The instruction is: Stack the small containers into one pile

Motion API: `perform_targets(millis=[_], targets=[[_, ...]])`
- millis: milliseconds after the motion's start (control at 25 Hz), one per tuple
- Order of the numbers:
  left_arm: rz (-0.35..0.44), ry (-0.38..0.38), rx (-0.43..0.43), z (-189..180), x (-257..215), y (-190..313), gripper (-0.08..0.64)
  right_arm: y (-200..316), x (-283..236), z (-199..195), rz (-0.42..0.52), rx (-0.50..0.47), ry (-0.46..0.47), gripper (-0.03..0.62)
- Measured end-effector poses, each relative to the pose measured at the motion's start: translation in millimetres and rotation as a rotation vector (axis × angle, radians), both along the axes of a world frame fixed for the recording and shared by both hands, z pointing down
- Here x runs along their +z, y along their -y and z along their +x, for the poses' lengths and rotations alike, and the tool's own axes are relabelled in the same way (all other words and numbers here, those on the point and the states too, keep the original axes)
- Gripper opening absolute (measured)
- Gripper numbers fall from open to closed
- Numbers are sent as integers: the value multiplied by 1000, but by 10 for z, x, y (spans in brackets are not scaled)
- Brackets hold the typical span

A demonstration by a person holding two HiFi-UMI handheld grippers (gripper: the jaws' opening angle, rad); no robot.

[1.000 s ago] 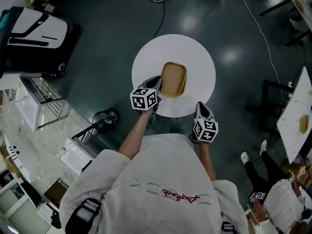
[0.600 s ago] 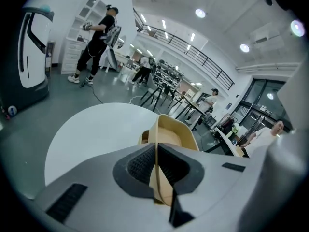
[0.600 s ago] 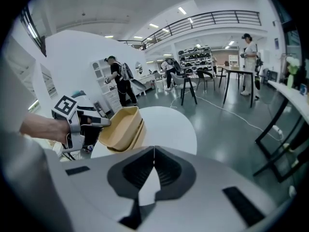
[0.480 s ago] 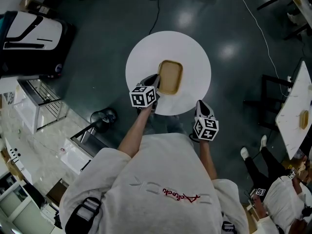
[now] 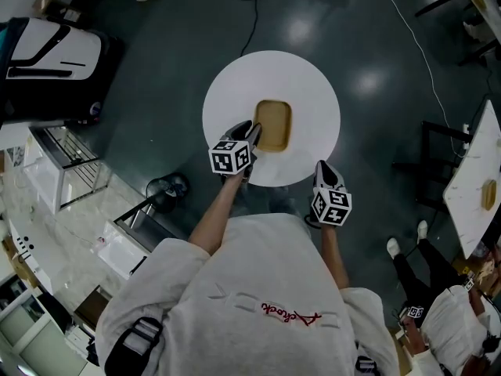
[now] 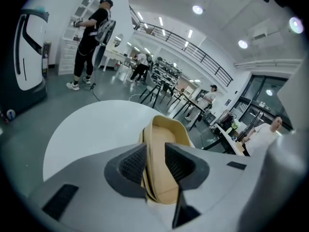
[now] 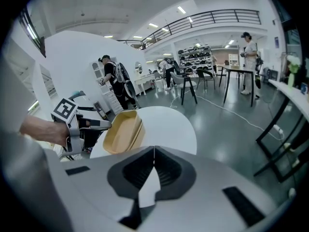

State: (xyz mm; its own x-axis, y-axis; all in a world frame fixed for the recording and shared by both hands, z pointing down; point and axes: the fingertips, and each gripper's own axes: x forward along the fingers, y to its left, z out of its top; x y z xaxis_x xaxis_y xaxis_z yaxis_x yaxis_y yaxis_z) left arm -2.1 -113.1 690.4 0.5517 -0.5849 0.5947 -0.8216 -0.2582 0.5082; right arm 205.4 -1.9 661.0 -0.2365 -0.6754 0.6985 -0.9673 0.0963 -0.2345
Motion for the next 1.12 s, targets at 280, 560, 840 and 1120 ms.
perform_targets(millis=[280, 560, 840, 1120], targets=[[-31, 67, 15, -80, 90, 44, 29, -31, 23, -72, -8, -5, 0, 21], [-58, 105, 33, -75, 123, 61, 26, -49, 45, -71, -11, -5, 0, 21], [40, 119, 53, -90, -54, 145, 48, -37, 47, -68, -10, -2, 6, 21], [134, 137, 67, -12, -245, 473, 109, -43, 32, -45, -8, -3, 6, 21]])
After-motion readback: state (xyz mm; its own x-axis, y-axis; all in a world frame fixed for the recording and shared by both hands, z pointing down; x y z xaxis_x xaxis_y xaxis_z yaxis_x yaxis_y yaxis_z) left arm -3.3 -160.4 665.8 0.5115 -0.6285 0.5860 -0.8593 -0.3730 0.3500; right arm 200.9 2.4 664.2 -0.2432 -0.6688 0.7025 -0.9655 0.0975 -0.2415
